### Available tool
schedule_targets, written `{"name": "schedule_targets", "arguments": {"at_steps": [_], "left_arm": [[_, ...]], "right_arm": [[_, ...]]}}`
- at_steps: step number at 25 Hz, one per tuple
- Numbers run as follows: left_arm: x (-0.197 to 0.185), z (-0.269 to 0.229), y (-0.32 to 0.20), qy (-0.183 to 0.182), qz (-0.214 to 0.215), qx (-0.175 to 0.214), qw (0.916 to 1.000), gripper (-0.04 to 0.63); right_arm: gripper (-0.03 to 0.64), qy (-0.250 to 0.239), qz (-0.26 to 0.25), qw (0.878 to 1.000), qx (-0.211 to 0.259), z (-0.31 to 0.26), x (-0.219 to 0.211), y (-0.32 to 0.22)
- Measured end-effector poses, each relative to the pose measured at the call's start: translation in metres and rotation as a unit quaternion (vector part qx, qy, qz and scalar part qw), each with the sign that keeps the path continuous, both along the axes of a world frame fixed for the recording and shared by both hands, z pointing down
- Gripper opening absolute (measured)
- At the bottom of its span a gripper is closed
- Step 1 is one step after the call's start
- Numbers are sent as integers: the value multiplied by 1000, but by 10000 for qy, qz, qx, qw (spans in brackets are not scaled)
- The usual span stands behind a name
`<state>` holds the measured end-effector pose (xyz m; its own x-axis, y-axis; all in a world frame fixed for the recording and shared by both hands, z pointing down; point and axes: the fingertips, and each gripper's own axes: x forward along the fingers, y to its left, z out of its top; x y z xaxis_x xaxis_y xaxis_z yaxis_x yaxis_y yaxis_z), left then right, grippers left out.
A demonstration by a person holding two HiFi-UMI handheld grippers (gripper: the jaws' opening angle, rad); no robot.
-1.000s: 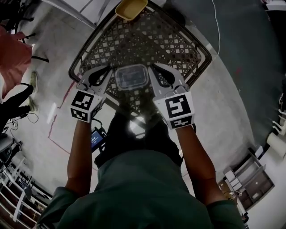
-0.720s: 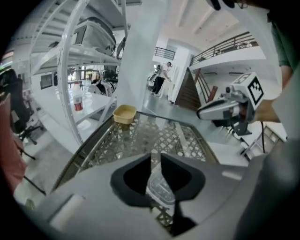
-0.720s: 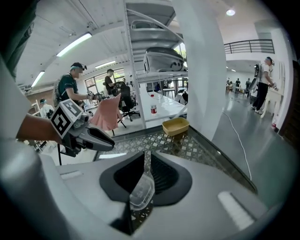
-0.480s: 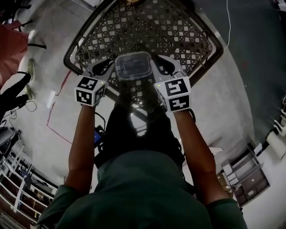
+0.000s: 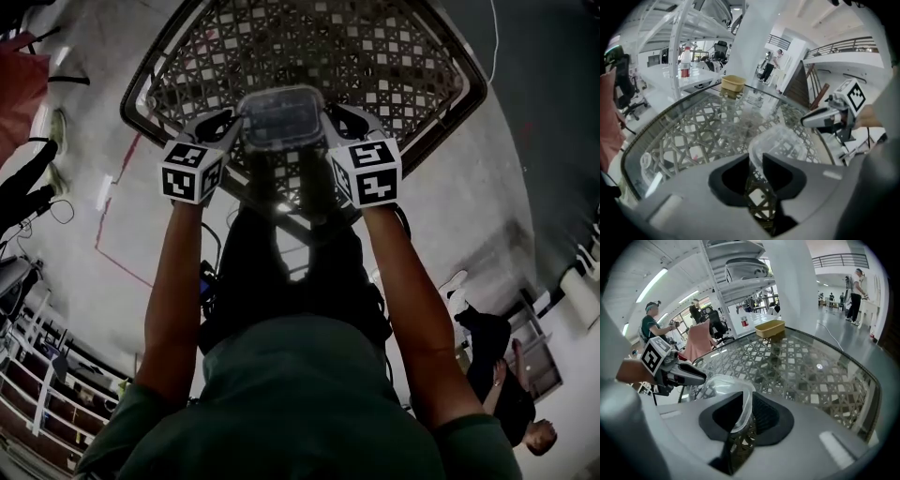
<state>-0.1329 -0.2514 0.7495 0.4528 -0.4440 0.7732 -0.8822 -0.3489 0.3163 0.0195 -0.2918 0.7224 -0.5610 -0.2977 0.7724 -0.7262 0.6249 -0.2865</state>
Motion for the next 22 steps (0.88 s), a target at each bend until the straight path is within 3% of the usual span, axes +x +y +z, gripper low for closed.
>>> {"name": "schedule_targets", "arguments": {"at_steps": [10,15,22], "left_arm": [[4,18,3,254,-187,-135,9994,95],[2,19,3,482,-331,-114,9982,87],[3,17,2,762,-376,-185,9962,44]], "right_arm": [[86,-56,339,9980,-533,40,4,8],[85,-355,694,9933,-858,53,2,10],[36,-712,711,9878,-1187,51,-1,10]]}}
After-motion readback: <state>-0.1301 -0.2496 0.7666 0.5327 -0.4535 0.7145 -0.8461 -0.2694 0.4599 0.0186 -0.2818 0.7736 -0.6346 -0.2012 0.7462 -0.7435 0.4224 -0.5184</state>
